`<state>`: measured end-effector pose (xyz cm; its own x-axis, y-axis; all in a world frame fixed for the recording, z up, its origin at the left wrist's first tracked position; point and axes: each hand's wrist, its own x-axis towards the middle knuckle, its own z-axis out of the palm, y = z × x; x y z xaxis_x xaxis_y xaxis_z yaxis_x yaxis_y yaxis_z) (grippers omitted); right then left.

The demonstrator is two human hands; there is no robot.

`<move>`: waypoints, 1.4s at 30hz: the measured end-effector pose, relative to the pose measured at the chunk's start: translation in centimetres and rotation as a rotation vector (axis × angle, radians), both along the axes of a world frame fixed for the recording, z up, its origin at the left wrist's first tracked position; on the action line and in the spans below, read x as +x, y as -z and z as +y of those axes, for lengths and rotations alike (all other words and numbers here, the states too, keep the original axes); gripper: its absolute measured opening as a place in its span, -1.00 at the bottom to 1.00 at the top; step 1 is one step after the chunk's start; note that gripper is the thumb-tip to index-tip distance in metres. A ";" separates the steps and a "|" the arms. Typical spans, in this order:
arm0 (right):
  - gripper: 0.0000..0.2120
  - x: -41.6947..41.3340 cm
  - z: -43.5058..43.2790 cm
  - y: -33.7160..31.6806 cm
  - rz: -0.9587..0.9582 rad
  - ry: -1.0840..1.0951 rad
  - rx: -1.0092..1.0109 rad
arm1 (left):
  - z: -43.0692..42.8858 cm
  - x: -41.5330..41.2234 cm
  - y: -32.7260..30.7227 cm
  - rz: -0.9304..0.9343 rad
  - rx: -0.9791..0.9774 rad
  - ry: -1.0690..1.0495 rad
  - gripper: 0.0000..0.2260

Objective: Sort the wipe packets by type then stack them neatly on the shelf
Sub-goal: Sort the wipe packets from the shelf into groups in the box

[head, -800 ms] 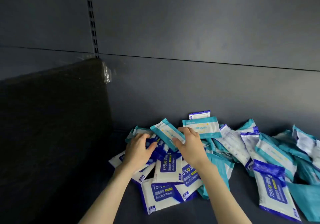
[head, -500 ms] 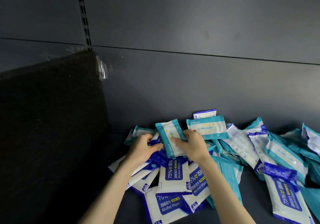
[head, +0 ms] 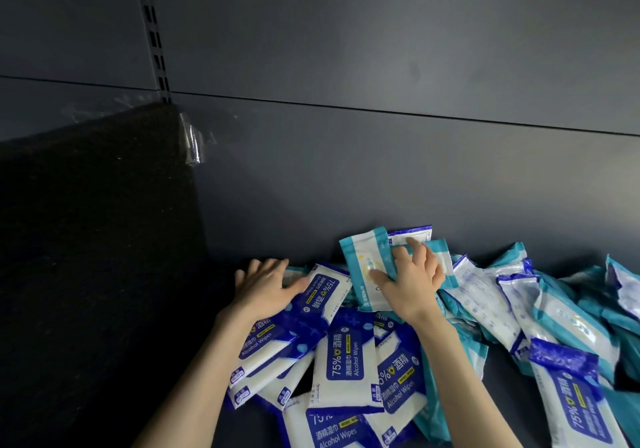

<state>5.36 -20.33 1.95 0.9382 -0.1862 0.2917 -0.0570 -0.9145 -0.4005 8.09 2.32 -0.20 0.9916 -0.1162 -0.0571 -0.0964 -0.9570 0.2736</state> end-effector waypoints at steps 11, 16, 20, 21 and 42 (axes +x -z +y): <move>-0.43 -0.1 -0.7 -1.5 0.133 0.022 -0.277 | 0.6 0.8 0.1 0.061 0.040 -0.043 -0.28; -0.48 -0.1 -1.0 -2.2 0.110 -0.034 -0.238 | 0.8 1.0 -0.2 0.061 0.066 -0.056 -0.29; -0.50 -0.3 -1.0 -2.6 0.105 -0.077 -0.240 | 1.4 1.2 -0.7 0.097 -0.049 -0.052 -0.43; -0.51 -0.4 -1.0 -2.7 0.117 -0.089 -0.249 | 1.6 1.3 -0.9 0.104 -0.096 -0.046 -0.47; -0.83 -12.4 -3.3 -6.5 -0.356 -0.207 1.006 | -8.0 -10.5 -7.1 -0.448 -1.397 -0.101 -0.92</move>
